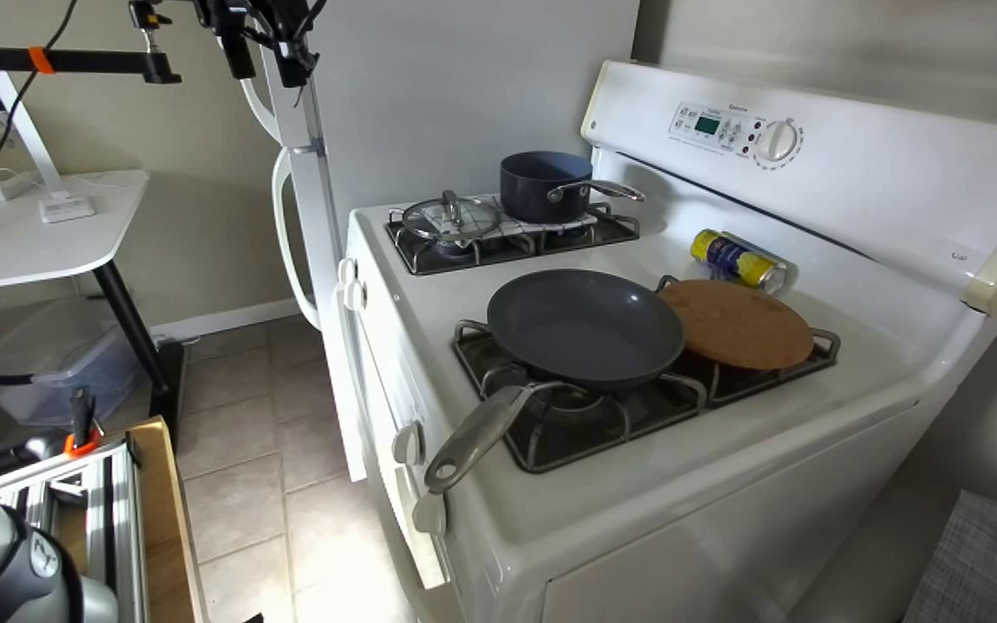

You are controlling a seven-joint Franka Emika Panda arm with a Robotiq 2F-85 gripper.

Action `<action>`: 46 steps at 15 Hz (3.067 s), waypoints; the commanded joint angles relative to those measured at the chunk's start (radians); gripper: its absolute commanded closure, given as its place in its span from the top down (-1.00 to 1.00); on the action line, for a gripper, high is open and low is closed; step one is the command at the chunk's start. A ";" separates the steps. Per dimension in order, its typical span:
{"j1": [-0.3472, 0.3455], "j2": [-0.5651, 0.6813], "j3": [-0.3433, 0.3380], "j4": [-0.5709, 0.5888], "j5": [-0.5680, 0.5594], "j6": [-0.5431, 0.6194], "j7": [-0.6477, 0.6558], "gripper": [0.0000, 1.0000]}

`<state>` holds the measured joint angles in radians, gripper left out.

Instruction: Move the can to the left, then put the can in the pan

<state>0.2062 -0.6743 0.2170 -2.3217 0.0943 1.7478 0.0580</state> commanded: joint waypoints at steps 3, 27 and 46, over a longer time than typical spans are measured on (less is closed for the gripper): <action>-0.018 0.014 -0.069 -0.057 -0.004 0.131 -0.081 1.00; -0.185 0.680 -0.238 0.287 -0.328 0.647 -0.101 1.00; -0.127 1.059 -0.357 0.728 -0.469 0.428 0.616 1.00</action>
<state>0.0442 0.2960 -0.1205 -1.6820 -0.3640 2.2436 0.5167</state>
